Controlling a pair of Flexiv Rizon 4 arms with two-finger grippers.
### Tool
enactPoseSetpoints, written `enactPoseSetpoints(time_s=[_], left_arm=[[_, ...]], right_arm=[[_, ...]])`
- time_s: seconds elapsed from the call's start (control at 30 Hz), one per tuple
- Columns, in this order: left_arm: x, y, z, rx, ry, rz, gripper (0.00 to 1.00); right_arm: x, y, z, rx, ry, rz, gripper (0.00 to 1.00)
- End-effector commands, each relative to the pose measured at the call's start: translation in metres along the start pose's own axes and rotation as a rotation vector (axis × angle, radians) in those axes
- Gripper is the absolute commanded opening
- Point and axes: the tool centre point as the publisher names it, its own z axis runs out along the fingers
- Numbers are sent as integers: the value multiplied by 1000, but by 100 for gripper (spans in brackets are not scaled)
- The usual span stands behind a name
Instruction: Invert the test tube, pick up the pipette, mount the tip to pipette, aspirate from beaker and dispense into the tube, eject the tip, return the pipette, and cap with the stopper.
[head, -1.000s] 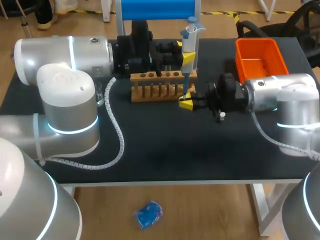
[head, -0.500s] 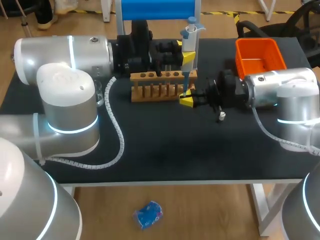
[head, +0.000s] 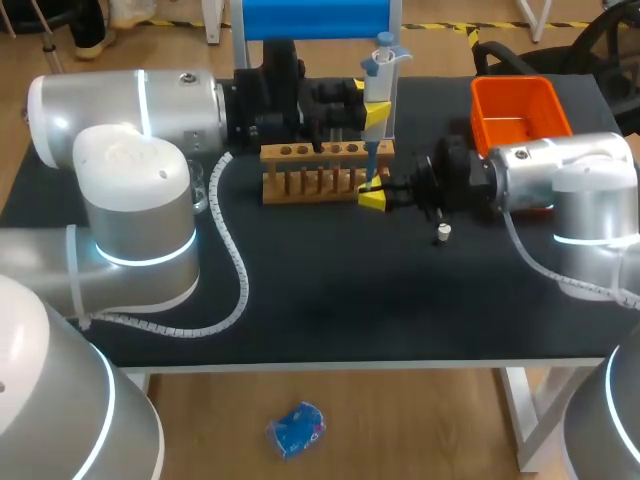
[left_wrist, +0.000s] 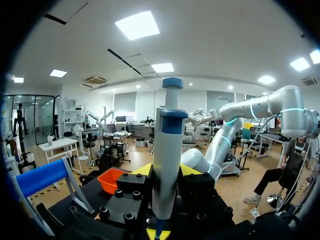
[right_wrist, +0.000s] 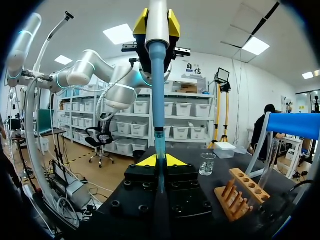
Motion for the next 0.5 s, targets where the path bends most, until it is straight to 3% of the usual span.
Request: enactPoseSetpoints(time_s=[0.03, 0.5], left_arm=[[1, 5, 0, 0, 2, -2, 0], [1, 5, 0, 0, 2, -2, 0]], right_arm=[[-4, 8, 1, 5, 2, 1, 0], [-3, 9, 1, 26, -22, 41, 0]])
